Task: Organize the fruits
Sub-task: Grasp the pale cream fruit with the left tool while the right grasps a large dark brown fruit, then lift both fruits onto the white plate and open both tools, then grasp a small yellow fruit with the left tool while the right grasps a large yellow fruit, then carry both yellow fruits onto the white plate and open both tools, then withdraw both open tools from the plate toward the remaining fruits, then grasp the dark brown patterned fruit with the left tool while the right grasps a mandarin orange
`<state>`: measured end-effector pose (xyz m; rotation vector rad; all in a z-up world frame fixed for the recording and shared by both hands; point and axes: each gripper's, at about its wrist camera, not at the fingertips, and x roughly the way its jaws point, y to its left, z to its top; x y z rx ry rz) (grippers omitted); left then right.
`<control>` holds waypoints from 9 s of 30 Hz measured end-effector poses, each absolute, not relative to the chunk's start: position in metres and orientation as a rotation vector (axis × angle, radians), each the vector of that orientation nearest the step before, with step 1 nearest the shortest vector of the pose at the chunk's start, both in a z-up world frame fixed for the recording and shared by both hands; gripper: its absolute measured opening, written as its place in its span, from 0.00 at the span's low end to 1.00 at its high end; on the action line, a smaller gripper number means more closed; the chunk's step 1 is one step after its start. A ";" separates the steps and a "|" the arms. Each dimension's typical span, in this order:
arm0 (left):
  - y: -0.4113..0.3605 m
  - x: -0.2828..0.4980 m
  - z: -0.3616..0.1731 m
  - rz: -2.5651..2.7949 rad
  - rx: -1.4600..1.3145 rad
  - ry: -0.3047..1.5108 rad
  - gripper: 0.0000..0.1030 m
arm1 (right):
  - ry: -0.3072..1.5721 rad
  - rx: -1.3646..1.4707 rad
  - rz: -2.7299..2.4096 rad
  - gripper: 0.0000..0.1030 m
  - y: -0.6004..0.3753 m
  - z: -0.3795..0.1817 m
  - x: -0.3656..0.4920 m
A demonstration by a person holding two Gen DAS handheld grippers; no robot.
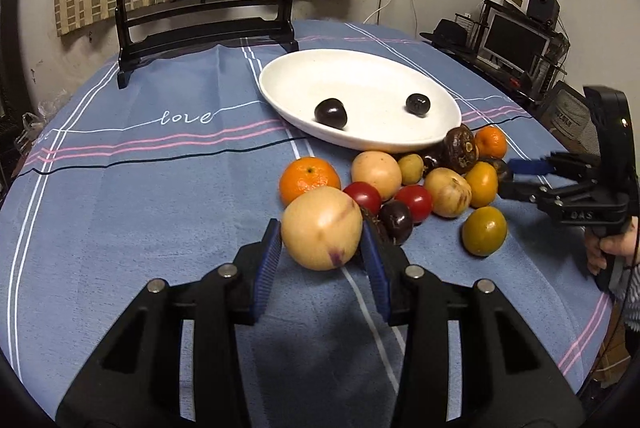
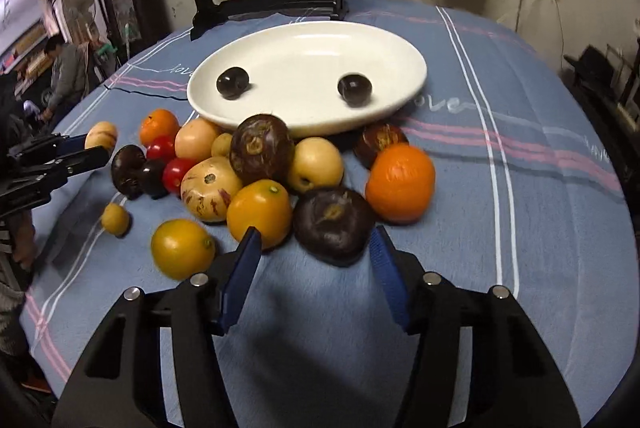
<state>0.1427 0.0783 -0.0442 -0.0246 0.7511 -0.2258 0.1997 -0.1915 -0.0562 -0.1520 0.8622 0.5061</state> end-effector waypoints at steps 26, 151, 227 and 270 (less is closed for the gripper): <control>0.084 0.150 -0.057 -0.240 -0.055 0.847 0.51 | 0.907 -0.114 0.517 0.44 -0.197 -0.072 0.220; 0.031 0.183 0.012 -0.256 0.014 0.738 0.28 | 0.715 -0.035 0.603 0.42 -0.174 0.011 0.207; 0.049 0.170 -0.067 -0.045 0.128 0.908 0.66 | 0.730 0.290 0.400 0.99 -0.256 -0.024 0.231; 0.053 0.176 -0.072 -0.113 0.040 0.926 0.43 | 0.845 -0.017 0.345 0.44 -0.215 -0.067 0.245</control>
